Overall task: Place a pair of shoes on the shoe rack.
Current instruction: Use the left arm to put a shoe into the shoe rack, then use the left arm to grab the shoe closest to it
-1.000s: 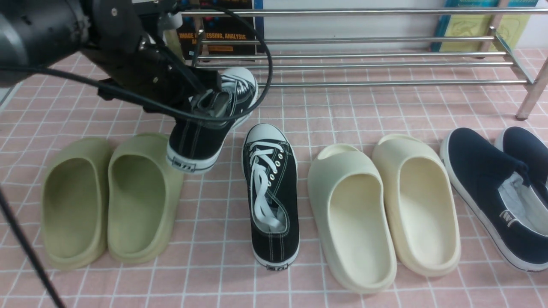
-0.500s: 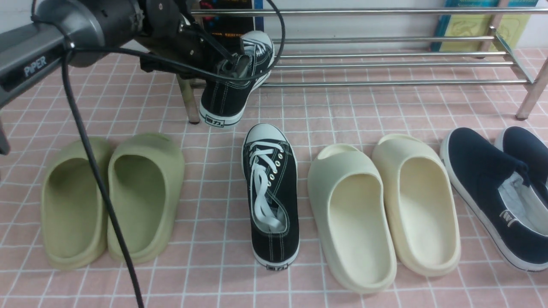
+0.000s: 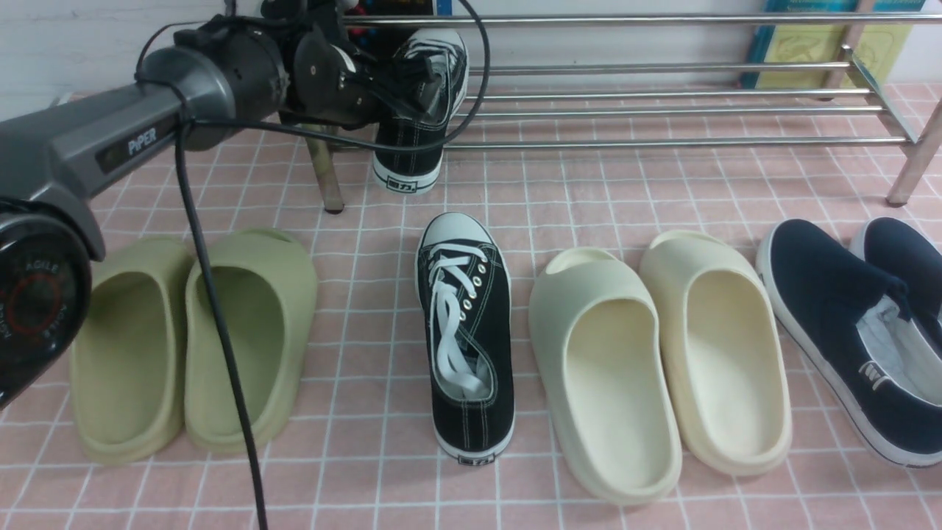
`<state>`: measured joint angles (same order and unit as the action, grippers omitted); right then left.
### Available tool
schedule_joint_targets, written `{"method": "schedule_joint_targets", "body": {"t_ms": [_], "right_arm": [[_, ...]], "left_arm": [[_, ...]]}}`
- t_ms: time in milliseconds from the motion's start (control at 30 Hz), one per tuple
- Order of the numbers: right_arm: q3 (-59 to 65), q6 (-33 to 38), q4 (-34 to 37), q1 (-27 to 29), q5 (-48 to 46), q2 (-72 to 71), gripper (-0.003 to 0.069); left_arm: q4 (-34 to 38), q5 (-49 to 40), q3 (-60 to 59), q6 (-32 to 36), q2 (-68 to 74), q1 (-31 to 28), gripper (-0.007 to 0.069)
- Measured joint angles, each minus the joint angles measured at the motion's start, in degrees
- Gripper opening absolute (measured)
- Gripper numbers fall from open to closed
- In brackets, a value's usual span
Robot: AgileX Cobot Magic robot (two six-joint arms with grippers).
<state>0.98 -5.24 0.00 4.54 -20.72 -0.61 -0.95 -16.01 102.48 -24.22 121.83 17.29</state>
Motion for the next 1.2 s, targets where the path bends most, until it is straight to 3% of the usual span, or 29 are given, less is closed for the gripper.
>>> {"method": "schedule_joint_targets", "body": {"t_ms": [267,433,500,633,833,1000,1200], "right_arm": [[0.00,0.00,0.00,0.00,0.00,0.00,0.0240],[0.00,0.00,0.00,0.00,0.00,0.00,0.0240],[0.00,0.00,0.00,0.00,0.00,0.00,0.0240],[0.00,0.00,0.00,0.00,0.00,0.00,0.0240],[0.00,0.00,0.00,0.00,0.00,0.00,0.0240],[0.00,0.00,0.00,0.00,0.00,0.00,0.0240],[0.00,0.00,0.00,0.00,0.00,0.00,0.0240]], "left_arm": [[-0.90,0.52,0.11,-0.54,0.91,0.00,0.0082],[-2.93,-1.58,0.22,-0.54,-0.34,0.00,0.0227],[-4.31,-5.43,0.48,-0.48,-2.86,0.00,0.0323],[-6.14,-12.95,0.52,-0.21,-7.13,0.00,0.0412],[-7.09,-28.73,0.59,7.04,-14.08,0.00,0.0429],[-1.37,-41.99,0.37,14.78,-18.38,0.28,0.0428],[4.03,-44.32,-11.06,18.46,-23.63,5.93,0.0428]]}}
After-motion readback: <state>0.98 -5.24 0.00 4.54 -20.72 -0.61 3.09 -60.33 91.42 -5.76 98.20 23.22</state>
